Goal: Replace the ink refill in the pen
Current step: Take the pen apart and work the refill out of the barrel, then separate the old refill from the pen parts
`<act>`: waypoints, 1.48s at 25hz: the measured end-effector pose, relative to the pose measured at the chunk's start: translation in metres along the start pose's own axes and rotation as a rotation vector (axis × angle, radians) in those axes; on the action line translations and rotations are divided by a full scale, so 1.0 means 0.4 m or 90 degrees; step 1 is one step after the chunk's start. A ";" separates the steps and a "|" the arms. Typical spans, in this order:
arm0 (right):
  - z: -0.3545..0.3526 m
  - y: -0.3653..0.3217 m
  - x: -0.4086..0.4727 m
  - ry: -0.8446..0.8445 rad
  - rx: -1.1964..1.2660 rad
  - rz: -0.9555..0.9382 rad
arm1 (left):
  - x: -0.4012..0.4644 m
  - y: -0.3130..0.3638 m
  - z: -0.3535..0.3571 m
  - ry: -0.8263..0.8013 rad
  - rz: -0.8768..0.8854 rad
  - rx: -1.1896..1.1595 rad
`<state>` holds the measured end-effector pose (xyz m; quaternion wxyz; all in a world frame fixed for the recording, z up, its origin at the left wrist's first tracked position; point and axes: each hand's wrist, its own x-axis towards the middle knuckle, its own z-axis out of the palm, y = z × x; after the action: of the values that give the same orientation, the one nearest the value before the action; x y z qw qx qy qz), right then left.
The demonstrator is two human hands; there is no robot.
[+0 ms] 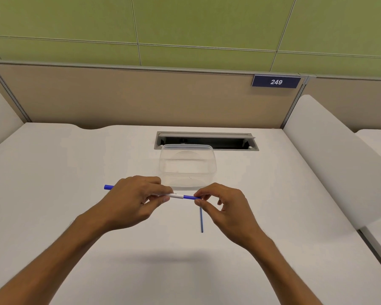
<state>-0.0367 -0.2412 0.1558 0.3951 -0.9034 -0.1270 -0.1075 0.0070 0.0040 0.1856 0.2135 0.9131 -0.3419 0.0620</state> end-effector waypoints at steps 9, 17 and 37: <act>0.055 0.057 -0.004 0.045 0.076 0.098 | -0.011 -0.033 0.012 0.027 -0.027 -0.041; 0.229 0.142 -0.029 0.079 0.063 0.267 | -0.029 -0.052 0.037 0.017 -0.054 -0.069; 0.429 0.174 -0.039 0.045 -0.130 0.375 | -0.050 -0.112 0.054 -0.016 -0.030 -0.101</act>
<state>-0.0134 -0.1621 -0.0106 0.3206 -0.9321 0.1658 -0.0318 0.0203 0.0370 0.1453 0.2827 0.9018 -0.3264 0.0183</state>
